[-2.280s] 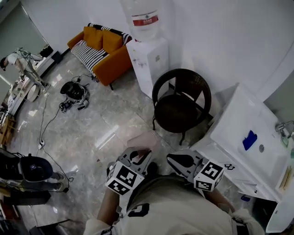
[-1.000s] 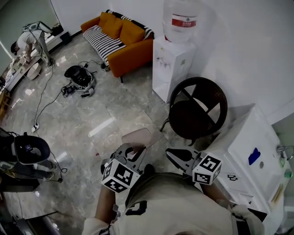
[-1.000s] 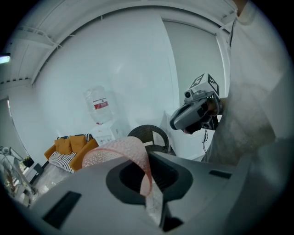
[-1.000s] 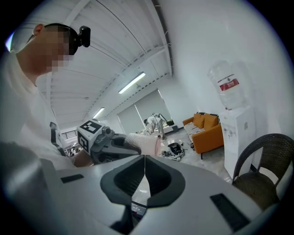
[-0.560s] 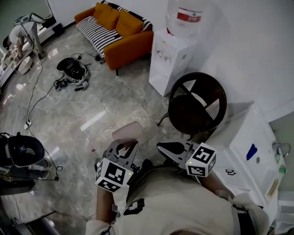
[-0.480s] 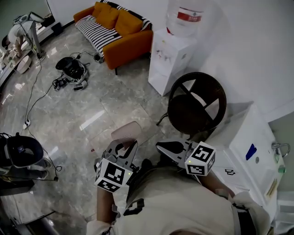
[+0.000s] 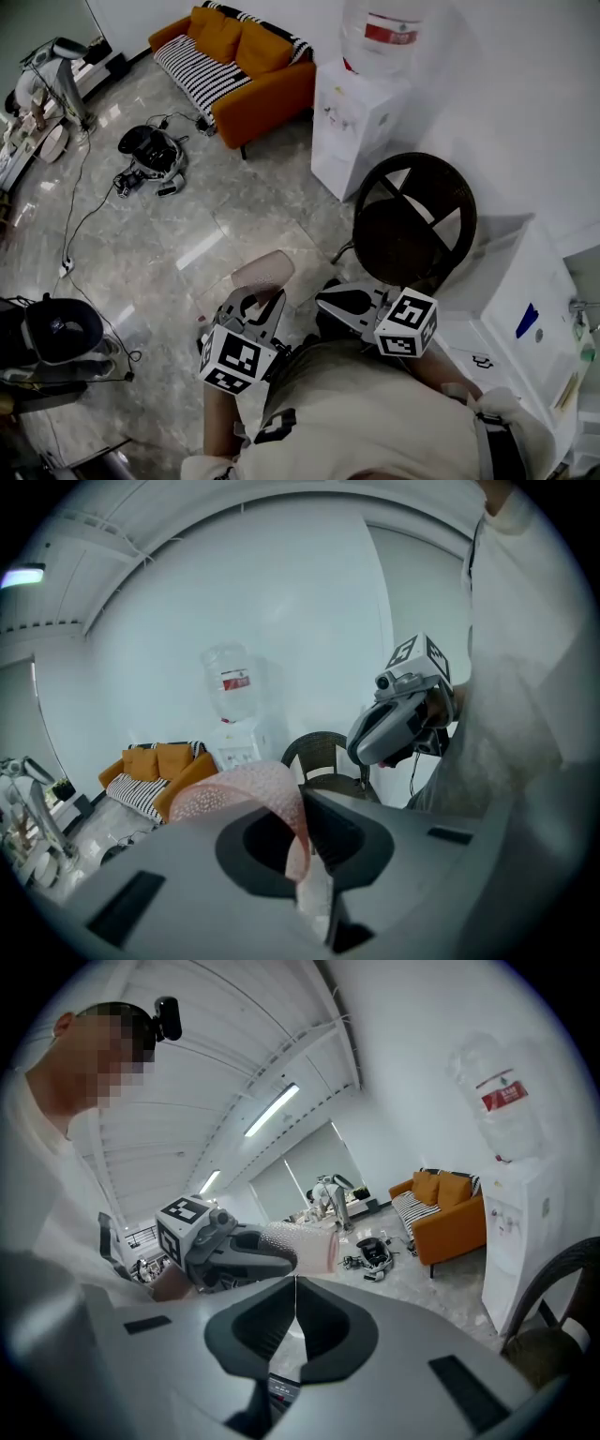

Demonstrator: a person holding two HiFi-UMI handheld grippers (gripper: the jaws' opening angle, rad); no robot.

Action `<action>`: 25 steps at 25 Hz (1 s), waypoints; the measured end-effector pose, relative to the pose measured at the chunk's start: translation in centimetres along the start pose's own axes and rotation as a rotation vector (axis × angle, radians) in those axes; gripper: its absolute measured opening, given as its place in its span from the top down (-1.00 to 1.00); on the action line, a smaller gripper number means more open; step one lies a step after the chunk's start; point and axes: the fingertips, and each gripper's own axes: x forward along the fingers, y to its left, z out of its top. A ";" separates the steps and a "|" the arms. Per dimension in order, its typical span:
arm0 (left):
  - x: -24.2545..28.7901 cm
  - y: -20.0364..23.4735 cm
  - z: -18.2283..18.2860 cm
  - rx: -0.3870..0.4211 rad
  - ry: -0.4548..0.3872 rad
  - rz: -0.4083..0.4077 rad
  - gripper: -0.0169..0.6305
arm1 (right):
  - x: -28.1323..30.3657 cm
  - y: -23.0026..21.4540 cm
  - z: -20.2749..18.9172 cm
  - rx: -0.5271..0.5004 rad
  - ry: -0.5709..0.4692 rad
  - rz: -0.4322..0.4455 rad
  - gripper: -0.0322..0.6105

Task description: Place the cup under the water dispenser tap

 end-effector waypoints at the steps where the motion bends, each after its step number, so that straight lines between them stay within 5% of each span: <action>1: 1.0 0.5 0.3 0.024 0.019 -0.008 0.73 | 0.0 -1.2 0.5 0.011 -0.011 0.000 0.81; 6: 7.0 3.2 2.4 0.155 0.136 -0.051 0.73 | -0.7 -7.9 3.2 0.060 -0.062 -0.005 0.81; 17: 16.6 9.2 9.0 0.162 0.206 -0.121 0.73 | -4.1 -22.6 7.9 0.121 -0.117 -0.082 0.81; 25: 19.8 12.4 11.5 0.177 0.209 -0.106 0.73 | -4.8 -27.2 10.3 0.093 -0.113 -0.109 0.81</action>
